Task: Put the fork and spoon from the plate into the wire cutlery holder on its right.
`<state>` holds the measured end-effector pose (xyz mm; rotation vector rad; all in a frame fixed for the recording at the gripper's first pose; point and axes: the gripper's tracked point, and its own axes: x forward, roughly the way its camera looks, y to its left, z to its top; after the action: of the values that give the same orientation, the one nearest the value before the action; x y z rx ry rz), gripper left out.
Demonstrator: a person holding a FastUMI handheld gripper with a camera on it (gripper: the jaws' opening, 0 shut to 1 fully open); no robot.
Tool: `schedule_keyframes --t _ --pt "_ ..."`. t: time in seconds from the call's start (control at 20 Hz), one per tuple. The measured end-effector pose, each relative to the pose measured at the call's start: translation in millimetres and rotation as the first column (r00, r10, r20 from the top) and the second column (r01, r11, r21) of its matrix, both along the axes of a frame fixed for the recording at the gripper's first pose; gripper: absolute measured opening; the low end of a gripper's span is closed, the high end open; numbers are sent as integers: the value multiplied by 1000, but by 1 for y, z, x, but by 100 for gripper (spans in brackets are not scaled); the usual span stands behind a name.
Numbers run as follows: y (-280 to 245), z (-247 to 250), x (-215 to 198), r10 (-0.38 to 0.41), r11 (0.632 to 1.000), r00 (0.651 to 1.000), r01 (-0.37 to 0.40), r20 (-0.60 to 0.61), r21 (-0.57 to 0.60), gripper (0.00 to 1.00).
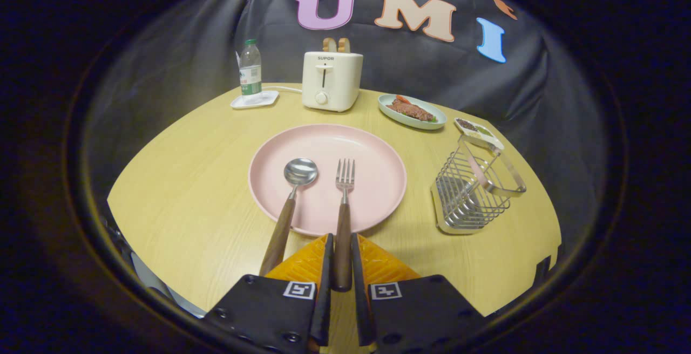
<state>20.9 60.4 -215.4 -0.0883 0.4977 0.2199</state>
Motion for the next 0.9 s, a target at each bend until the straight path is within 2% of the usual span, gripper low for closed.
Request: schedule_keyframes --t 0.2,0.4,0.55,0.9 --pt "0 0 -3 -1 1000 1000 1 4 -29 14" --pt "-3 3 -3 -29 1000 999 29 21 -11 12" --pt "-5 8 -5 -44 999 999 44 27 -5 6" --pt "-17 27 -10 -96 994 995 98 37 -43 6"
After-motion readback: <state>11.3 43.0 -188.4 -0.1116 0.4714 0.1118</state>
